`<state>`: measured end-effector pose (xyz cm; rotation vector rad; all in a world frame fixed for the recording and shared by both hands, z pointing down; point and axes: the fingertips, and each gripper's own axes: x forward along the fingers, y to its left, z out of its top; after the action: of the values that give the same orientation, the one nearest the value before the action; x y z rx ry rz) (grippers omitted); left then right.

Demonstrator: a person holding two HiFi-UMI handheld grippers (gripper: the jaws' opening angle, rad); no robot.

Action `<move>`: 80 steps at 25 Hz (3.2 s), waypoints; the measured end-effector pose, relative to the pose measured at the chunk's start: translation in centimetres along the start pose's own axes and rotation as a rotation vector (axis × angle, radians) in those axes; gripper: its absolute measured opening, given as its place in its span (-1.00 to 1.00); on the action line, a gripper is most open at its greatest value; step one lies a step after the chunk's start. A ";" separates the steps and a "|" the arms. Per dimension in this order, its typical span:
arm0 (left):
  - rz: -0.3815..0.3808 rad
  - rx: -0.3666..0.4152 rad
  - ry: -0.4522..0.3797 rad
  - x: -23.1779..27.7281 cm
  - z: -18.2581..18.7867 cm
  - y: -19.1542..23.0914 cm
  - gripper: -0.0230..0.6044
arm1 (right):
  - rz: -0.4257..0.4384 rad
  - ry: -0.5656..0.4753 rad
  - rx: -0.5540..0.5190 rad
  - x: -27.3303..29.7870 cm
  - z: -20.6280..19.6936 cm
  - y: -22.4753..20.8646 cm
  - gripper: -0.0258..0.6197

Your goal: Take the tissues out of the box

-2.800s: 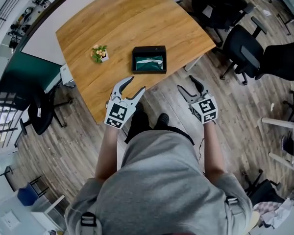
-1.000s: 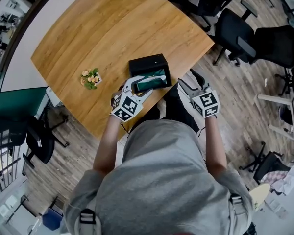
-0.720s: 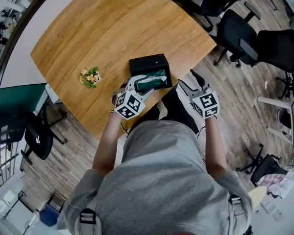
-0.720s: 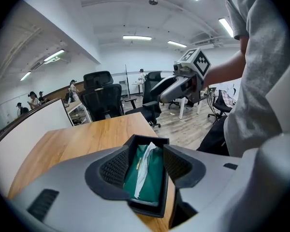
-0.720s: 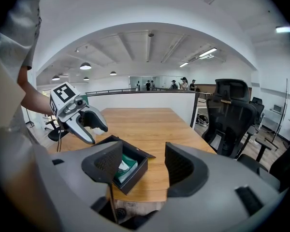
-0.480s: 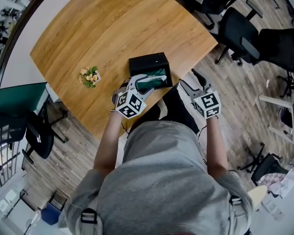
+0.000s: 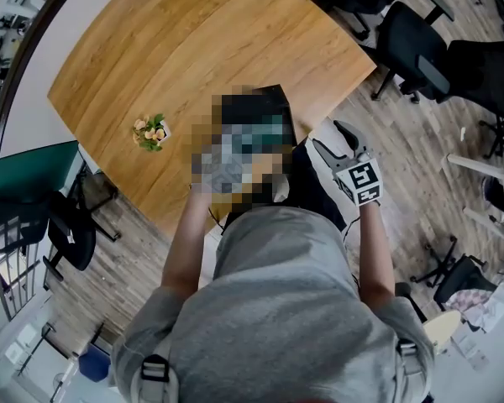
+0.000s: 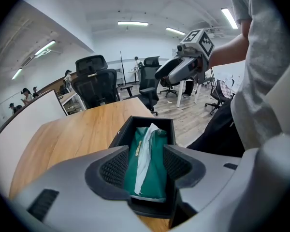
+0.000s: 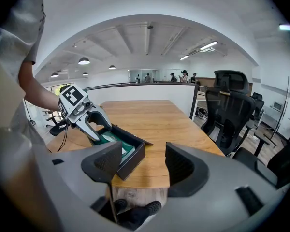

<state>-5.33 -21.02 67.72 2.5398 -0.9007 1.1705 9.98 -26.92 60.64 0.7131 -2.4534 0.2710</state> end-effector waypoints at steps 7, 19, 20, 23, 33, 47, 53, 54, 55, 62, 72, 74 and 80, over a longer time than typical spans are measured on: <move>-0.047 -0.018 0.015 1.8 -0.4 0.1 -0.17 | -0.037 0.014 0.032 -1.1 -1.3 -1.6 -0.01; -0.072 0.010 0.072 3.5 -0.5 0.2 -0.25 | -0.034 0.036 0.042 -0.7 -1.4 -1.4 -0.01; -0.071 0.019 0.083 3.6 -0.6 0.1 -0.26 | -0.033 0.038 0.041 -0.6 -1.4 -1.4 -0.01; -0.064 0.055 0.109 3.8 -0.9 0.0 -0.37 | -0.030 0.032 0.038 -0.5 -0.9 -1.3 -0.01; -0.057 0.211 0.129 3.8 -1.2 -0.6 -0.85 | -0.049 0.024 0.022 -0.9 -0.7 -1.3 -0.02; -0.094 0.124 0.089 3.2 -0.6 -0.2 -0.87 | -0.059 0.012 0.010 -1.2 -0.3 -0.4 -0.03; -0.107 0.129 0.090 2.8 -0.2 -0.3 -0.87 | -0.055 -0.011 -0.004 -1.6 0.4 0.3 -0.03; -0.106 0.127 0.088 2.7 -0.1 -0.3 -0.87 | -0.054 -0.016 -0.007 -1.7 0.6 0.5 -0.03; -0.104 0.127 0.086 2.6 -0.1 -0.3 -0.87 | -0.053 -0.021 -0.008 -1.7 0.8 0.7 -0.03; -0.075 0.145 0.075 1.1 0.9 -0.1 -0.87 | -0.055 -0.047 -0.021 -2.1 1.7 1.4 -0.03; -0.031 0.155 0.036 -1.7 3.6 -0.8 -0.87 | -0.060 -0.102 -0.054 -2.5 2.5 2.5 -0.04; -0.021 0.155 0.031 -2.2 3.9 -1.0 -0.87 | -0.056 -0.099 -0.053 -2.6 2.3 3.0 -0.04; 0.014 0.148 0.011 -3.4 4.9 -1.1 -0.87 | -0.035 -0.086 -0.063 -2.2 1.9 4.0 -0.06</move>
<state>-3.32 -20.73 61.99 2.6432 -0.8599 1.2999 8.51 -23.24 57.69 0.7541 -2.5154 0.1513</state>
